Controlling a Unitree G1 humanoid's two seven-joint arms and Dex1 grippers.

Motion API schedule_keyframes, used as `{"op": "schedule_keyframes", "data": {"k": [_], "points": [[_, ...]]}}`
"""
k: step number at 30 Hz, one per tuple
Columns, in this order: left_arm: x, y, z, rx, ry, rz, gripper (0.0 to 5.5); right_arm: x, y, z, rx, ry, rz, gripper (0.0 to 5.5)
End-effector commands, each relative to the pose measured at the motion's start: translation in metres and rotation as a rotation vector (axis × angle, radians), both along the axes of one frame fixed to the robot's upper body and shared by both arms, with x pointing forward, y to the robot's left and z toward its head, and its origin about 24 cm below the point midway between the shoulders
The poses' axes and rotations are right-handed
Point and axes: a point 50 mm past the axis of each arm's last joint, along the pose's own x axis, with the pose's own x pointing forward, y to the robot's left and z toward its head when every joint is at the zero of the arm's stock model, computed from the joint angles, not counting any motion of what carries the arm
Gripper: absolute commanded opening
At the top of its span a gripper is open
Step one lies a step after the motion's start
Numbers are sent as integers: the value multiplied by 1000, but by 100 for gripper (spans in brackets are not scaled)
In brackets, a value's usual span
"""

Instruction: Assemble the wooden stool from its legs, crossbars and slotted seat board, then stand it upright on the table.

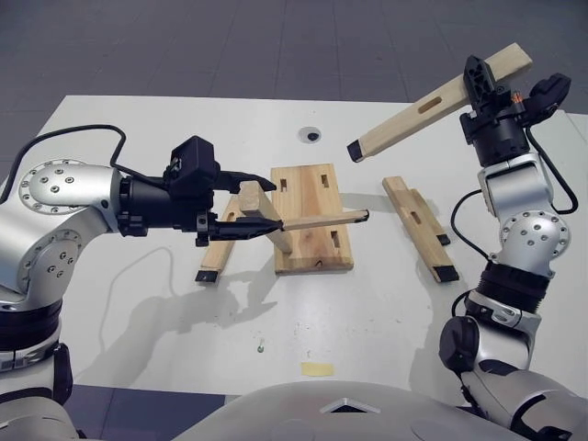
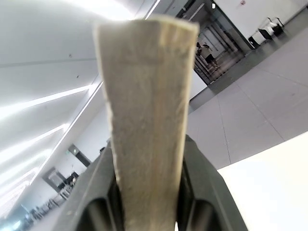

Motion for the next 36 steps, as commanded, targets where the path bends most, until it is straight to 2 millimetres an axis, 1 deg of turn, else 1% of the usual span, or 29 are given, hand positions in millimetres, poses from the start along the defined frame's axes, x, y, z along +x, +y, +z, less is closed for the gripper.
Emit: {"op": "schedule_keyframes", "data": {"k": [1,4,6,10,12,14,18,22,26,33,36], "points": [[2,-17,-18,-46,2,64,214,-12,6,-5,-159,-25,8,100],[-1,-37,-33,-80,19,91,211,-19,14,-8,-316,-88,21,100],[-2,-47,-43,-64,8,130,209,-21,18,-9,-382,-122,23,100],[3,-53,-52,-71,-22,259,207,-27,20,-16,-492,-153,8,100],[7,-54,-52,-85,-37,326,206,-32,20,-20,-576,-172,5,100],[6,-58,-51,-123,-40,359,206,-36,20,-25,-622,-179,4,100],[6,-64,-51,-161,-32,391,206,-36,26,-32,-632,-175,11,100],[8,-64,-54,-157,-20,410,206,-36,37,-36,-603,-171,52,100],[9,-63,-56,-153,-16,426,206,-38,54,-39,-579,-174,118,100],[6,-65,-62,-143,-3,427,206,-41,62,-45,-623,-159,157,100],[6,-65,-66,-128,-6,443,206,-46,67,-49,-658,-165,216,100]]}}
